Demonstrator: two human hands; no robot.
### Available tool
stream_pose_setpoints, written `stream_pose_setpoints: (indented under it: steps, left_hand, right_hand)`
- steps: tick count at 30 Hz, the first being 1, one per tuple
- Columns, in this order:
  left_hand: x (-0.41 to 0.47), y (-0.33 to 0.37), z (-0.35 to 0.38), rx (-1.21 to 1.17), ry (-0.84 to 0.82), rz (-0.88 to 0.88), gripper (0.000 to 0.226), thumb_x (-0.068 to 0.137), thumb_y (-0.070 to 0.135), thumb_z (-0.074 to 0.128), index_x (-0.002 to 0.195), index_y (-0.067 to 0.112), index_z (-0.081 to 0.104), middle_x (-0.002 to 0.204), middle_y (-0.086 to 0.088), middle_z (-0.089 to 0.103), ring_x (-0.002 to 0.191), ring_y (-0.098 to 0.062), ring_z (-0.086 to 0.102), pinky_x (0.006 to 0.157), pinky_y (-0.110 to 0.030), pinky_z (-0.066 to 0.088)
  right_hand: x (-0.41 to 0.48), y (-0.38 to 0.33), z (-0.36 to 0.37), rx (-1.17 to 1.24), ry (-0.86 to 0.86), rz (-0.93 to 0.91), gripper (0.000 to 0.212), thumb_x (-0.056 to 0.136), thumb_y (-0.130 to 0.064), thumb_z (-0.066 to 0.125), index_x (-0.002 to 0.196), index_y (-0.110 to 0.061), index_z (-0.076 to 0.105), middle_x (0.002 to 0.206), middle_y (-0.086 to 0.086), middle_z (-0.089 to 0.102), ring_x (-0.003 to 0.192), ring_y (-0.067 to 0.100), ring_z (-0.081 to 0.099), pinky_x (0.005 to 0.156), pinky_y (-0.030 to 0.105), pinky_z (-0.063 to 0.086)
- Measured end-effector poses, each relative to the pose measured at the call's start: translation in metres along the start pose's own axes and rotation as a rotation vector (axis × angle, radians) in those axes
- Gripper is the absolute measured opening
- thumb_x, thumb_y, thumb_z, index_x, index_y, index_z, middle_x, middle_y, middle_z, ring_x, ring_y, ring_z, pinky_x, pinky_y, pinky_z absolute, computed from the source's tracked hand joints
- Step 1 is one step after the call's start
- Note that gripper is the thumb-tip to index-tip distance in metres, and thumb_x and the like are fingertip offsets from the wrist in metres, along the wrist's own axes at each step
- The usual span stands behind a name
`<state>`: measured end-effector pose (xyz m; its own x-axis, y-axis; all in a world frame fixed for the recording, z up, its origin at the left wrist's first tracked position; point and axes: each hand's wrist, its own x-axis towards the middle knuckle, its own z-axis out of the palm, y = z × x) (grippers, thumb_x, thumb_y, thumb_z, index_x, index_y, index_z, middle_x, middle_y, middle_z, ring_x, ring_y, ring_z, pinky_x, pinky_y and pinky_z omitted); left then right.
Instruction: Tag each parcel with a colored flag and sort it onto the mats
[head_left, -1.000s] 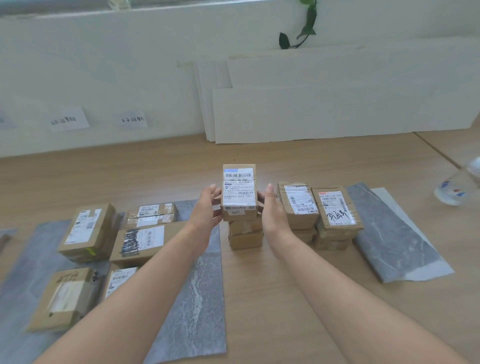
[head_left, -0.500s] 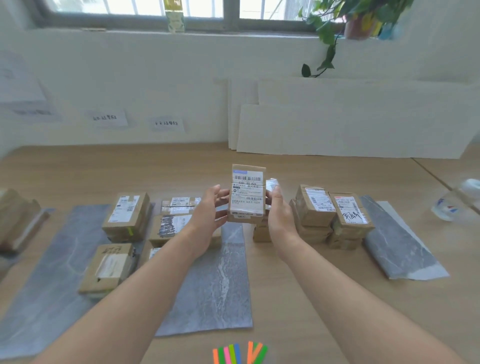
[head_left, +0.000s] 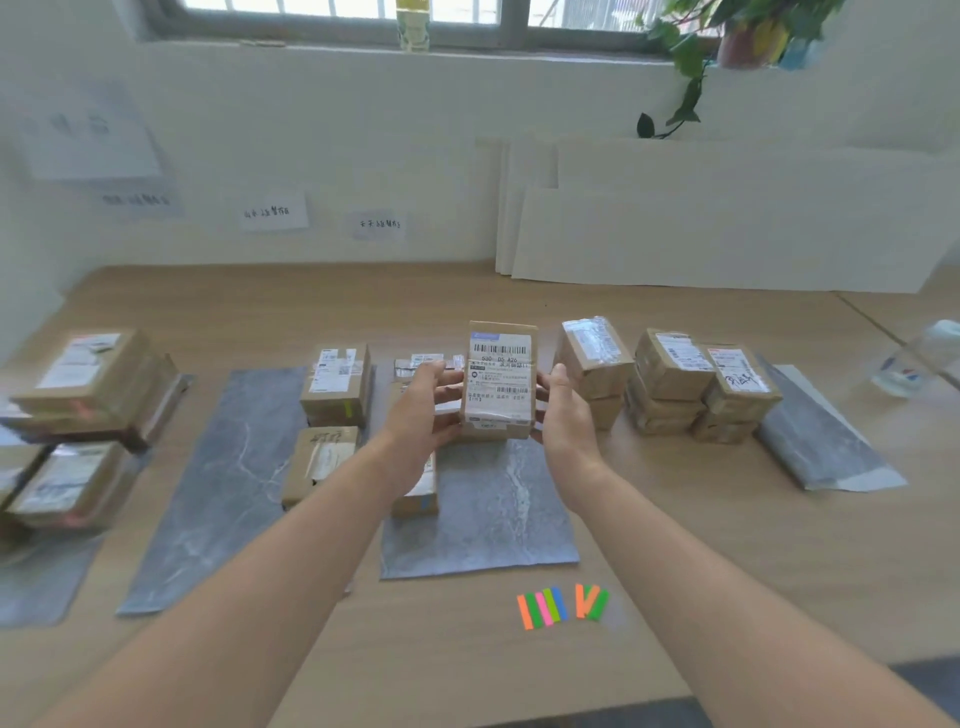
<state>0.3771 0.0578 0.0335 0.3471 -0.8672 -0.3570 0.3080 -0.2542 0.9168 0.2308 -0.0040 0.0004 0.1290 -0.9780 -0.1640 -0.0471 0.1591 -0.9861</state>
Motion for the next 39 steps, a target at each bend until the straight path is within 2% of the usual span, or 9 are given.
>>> stream_pose_setpoints:
  steps: [3,7,12,16,22,28,30,35,39]
  left_hand:
    - [-0.014,-0.004,-0.012,-0.003,0.012,-0.012,0.04,0.104,0.042,0.039,0.105,0.015,0.068,0.091,-0.001,0.073,0.083,-0.022,0.066,0.089,-0.038,0.054]
    - [-0.031,-0.012,-0.024,0.006,0.027,-0.01,0.04,0.104,0.037,0.037,0.113,0.014,0.068,0.082,0.0,0.073,0.086,-0.023,0.065,0.097,-0.041,0.052]
    - [-0.05,-0.039,-0.038,0.004,0.102,-0.018,0.04,0.103,0.04,0.037,0.108,0.02,0.072,0.095,0.0,0.074,0.086,-0.023,0.067,0.094,-0.041,0.052]
    - [-0.071,-0.076,-0.042,0.016,0.155,-0.059,0.038,0.102,0.038,0.038,0.113,0.021,0.07,0.099,-0.001,0.075,0.088,-0.021,0.071,0.087,-0.037,0.057]
    - [-0.086,-0.104,-0.049,0.023,0.225,-0.123,0.04,0.104,0.041,0.036,0.118,0.021,0.068,0.113,-0.005,0.069,0.101,-0.029,0.068,0.095,-0.039,0.055]
    - [-0.079,-0.127,-0.067,0.041,0.226,-0.206,0.039,0.104,0.042,0.036,0.114,0.021,0.068,0.112,-0.007,0.068,0.102,-0.034,0.068,0.101,-0.046,0.052]
    - [-0.075,-0.137,-0.076,0.047,0.219,-0.248,0.039,0.104,0.042,0.036,0.115,0.022,0.068,0.112,-0.008,0.067,0.102,-0.035,0.069,0.102,-0.047,0.052]
    - [-0.071,-0.171,-0.102,0.072,0.171,-0.354,0.039,0.105,0.042,0.033,0.122,0.025,0.064,0.103,-0.007,0.063,0.093,-0.032,0.067,0.099,-0.045,0.053]
    - [-0.073,-0.2,-0.126,0.109,0.137,-0.441,0.04,0.105,0.044,0.032,0.13,0.027,0.058,0.102,-0.004,0.059,0.09,-0.03,0.065,0.099,-0.043,0.051]
  right_hand:
    - [-0.015,0.003,0.006,0.004,-0.013,-0.002,0.049,0.111,-0.045,0.024,0.09,-0.038,0.068,0.08,-0.022,0.076,0.083,0.0,0.071,0.08,0.025,0.049]
    - [-0.026,0.01,0.016,0.02,-0.048,0.023,0.05,0.111,-0.046,0.025,0.09,-0.038,0.07,0.081,-0.02,0.076,0.091,0.008,0.071,0.088,0.032,0.053]
    - [-0.041,0.045,0.023,0.028,-0.107,0.061,0.049,0.111,-0.045,0.026,0.096,-0.034,0.071,0.093,-0.009,0.077,0.094,0.011,0.071,0.089,0.033,0.054]
    - [-0.06,0.079,0.018,0.019,-0.15,0.116,0.045,0.111,-0.046,0.026,0.094,-0.036,0.068,0.097,-0.011,0.075,0.098,0.011,0.069,0.091,0.033,0.052]
    - [-0.079,0.108,0.01,0.037,-0.192,0.177,0.045,0.111,-0.044,0.026,0.096,-0.035,0.068,0.094,-0.014,0.075,0.098,0.008,0.07,0.096,0.035,0.053]
    - [-0.091,0.135,0.021,0.01,-0.17,0.206,0.05,0.111,-0.043,0.026,0.089,-0.035,0.071,0.082,-0.023,0.076,0.096,0.01,0.071,0.094,0.039,0.054]
    - [-0.098,0.149,0.025,-0.005,-0.155,0.237,0.05,0.111,-0.044,0.026,0.09,-0.035,0.071,0.085,-0.02,0.076,0.098,0.011,0.07,0.096,0.039,0.053]
    - [-0.119,0.194,0.042,-0.047,-0.115,0.336,0.051,0.103,-0.058,0.028,0.09,-0.039,0.072,0.097,-0.012,0.077,0.104,0.016,0.07,0.102,0.051,0.051]
    - [-0.138,0.221,0.056,-0.066,-0.099,0.418,0.051,0.107,-0.05,0.028,0.086,-0.04,0.072,0.095,-0.015,0.076,0.104,0.014,0.07,0.103,0.049,0.051]
